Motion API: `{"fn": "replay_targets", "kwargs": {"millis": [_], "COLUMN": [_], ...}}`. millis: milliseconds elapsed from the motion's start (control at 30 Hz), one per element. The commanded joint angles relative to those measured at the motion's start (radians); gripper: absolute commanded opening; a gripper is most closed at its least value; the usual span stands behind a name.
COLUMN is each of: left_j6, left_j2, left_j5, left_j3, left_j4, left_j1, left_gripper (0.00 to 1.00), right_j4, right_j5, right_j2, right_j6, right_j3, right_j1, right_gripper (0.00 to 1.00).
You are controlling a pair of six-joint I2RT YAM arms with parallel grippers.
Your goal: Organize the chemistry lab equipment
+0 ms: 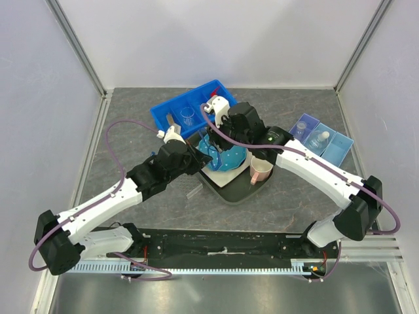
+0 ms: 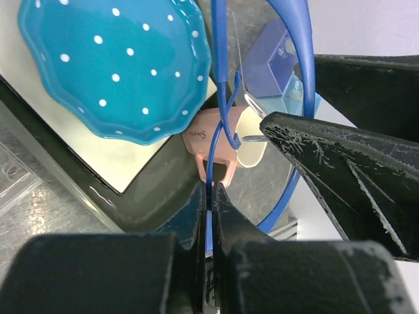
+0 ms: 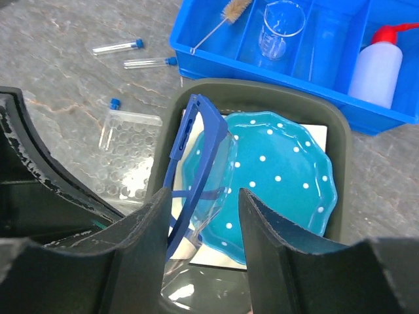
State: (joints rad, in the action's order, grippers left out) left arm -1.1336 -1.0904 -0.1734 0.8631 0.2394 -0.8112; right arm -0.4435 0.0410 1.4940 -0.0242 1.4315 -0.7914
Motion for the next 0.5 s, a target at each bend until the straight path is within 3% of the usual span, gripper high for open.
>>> {"fn": "replay_targets", "kwargs": {"millis": [0,233,467], "left_j6": [-0.051,-0.055,-0.015], "left_j2": [-0.014,-0.025,-0.042], "left_j5": [-0.135,-0.189,-0.222], "left_j3": [0.054,0.077,0.114], "left_j4": [0.05,0.07,0.074], "left_j1": [-0.022,-0.037,-0.042], "left_gripper": [0.02,0.02,0.02], "right_j4": [0.003,0.002,-0.023], "right_j5": [-0.118,-0.159,-0.132], "right_j2": [0.009,0.028,0.048], "right_j6": [-0.069,-0.086,-0.057], "right_j3": [0.027,0.023,0.024], "right_j1": [-0.02,-0.032,-0.042], "right_gripper": [0.51,0.28,0.13]}}
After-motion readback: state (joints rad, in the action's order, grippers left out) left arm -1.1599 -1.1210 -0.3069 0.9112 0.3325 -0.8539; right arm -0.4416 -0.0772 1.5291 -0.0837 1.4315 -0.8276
